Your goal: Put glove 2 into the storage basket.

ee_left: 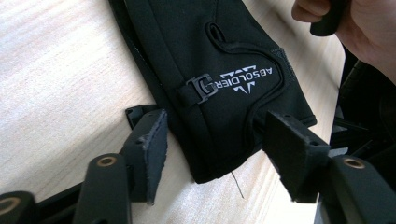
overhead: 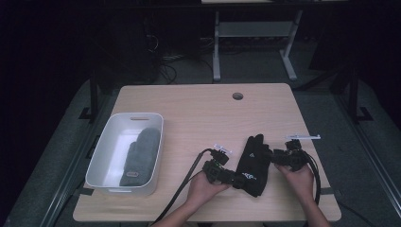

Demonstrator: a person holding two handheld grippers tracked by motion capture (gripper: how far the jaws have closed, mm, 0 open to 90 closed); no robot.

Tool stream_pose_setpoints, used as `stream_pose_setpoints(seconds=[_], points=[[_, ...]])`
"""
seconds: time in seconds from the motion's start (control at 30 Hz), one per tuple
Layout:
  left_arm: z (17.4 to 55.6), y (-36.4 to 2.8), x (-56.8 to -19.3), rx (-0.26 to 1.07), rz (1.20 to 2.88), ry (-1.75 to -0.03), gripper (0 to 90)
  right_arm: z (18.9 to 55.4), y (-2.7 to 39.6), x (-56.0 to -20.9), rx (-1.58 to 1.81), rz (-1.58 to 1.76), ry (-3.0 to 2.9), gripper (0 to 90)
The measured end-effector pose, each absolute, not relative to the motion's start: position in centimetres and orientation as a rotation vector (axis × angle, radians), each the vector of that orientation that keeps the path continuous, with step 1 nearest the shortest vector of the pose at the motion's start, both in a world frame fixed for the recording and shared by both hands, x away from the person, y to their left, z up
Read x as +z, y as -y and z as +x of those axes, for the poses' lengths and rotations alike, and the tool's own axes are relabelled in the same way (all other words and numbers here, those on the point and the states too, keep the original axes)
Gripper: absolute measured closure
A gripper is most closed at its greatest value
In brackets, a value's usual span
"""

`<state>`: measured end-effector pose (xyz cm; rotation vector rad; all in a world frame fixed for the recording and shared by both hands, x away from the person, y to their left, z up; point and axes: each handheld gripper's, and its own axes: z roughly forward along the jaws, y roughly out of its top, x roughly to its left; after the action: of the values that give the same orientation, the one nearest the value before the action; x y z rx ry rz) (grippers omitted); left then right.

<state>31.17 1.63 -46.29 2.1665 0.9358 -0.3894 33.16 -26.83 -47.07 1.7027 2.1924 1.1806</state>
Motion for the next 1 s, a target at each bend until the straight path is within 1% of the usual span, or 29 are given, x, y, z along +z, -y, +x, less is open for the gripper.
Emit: stream_pose_setpoints(seconds=[0.17, 0.23, 0.27, 0.4, 0.47, 0.57, 1.0], points=[[31.2, -1.3, -46.3, -0.368, 2.175, -0.944, 50.9, 33.0, 26.3, -47.0, 1.159, 1.68, -2.217, 48.6], [31.2, -1.3, -46.4, -0.371, 2.182, -0.941, 56.3, 33.0, 26.3, -47.1, 1.174, 1.683, -2.219, 54.3], [31.2, -1.2, -46.5, -0.396, 2.185, -0.934, 59.3, 33.0, 26.3, -47.1, 1.187, 1.682, -2.222, 57.1], [31.2, -1.3, -46.7, -0.394, 2.205, -0.922, 72.7, 33.0, 26.4, -47.4, 1.246, 1.693, -2.236, 66.6], [31.4, -1.4, -46.8, -0.412, 2.195, -0.927, 76.2, 33.0, 26.5, -47.5, 1.281, 1.715, -2.233, 70.2], [31.6, -1.7, -47.1, -0.444, 2.165, -0.932, 78.2, 33.1, 26.8, -47.5, 1.324, 1.731, -2.225, 72.5], [31.6, -3.4, -46.3, -0.437, 2.132, -0.93, 79.0, 33.0, 26.5, -46.5, 1.451, 1.771, -2.197, 74.0]])
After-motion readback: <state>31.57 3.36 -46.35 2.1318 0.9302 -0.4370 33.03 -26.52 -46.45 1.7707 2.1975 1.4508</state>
